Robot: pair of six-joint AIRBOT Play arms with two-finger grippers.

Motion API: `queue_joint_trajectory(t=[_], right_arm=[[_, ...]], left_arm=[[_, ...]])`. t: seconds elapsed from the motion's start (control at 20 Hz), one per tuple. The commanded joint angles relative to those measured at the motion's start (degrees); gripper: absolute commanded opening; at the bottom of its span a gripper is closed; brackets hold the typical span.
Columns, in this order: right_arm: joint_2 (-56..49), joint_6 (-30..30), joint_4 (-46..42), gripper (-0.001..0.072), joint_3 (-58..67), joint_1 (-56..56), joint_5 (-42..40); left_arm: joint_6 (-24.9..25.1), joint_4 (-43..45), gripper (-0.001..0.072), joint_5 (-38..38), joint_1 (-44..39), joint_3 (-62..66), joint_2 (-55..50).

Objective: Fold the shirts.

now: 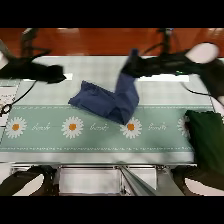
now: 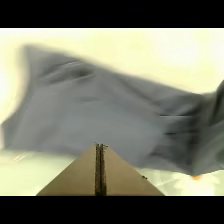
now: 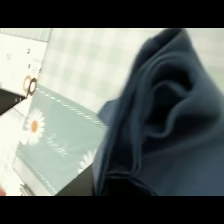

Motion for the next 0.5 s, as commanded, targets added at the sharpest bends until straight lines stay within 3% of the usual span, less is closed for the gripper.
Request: queue_joint_trajectory(t=[0.0, 0.2, 0.45], right_arm=[[-14.2, 1.0, 3.2, 0.0025, 10.5, 7.3, -2.6], [-23.5, 2.9, 3.5, 0.0025, 16.9, 10.0, -1.5], [-30.1, 4.4, 4.7, 0.0025, 22.4, 11.5, -2.4]], left_arm=[[1.1, 1.0, 0.0021, 4.4, 10.1, -16.5, 14.4], [1.2, 0.8, 0.0021, 4.5, 14.0, -27.1, 20.9], [1.4, -1.7, 0.0022, 6.5, 13.9, -31.5, 20.9]])
